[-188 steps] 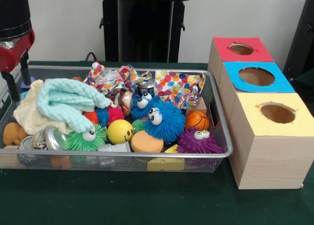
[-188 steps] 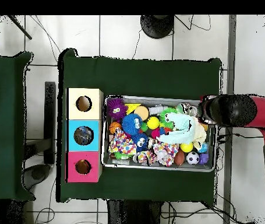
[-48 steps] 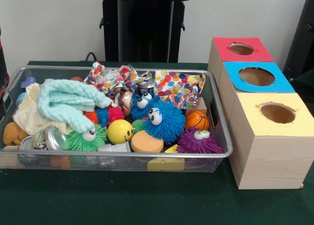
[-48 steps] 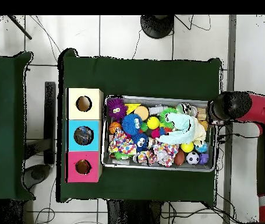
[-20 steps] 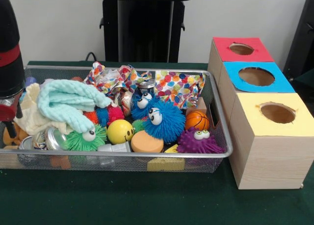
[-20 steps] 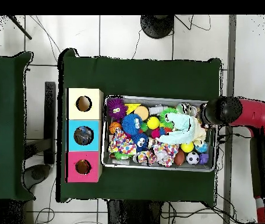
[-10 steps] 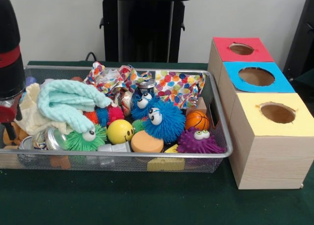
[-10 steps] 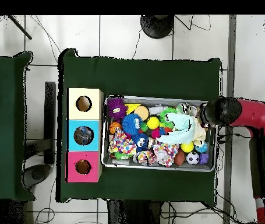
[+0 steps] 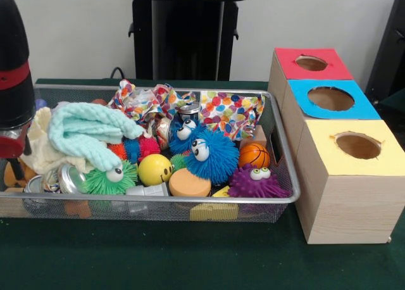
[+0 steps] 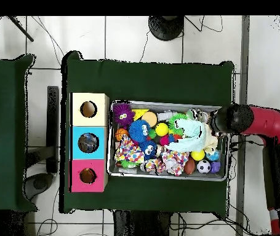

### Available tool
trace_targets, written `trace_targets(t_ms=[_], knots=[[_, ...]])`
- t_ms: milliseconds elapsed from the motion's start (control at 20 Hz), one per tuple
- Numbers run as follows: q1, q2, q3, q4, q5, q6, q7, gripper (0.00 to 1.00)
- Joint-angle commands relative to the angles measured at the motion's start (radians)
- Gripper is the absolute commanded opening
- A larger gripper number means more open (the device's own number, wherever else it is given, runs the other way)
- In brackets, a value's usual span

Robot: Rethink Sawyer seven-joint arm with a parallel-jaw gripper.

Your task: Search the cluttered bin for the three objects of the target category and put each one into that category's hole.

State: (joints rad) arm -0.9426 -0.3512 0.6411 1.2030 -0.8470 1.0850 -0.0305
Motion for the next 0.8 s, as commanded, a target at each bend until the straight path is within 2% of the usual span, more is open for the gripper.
trace_targets(t_ms=[50,800], knots=[[-0.015,0.058,-0.053,0.086,-0.053,-0.089,-0.071,1.0],[-0.008,0.06,-0.105,0.101,-0.065,-0.161,-0.031,1.0]])
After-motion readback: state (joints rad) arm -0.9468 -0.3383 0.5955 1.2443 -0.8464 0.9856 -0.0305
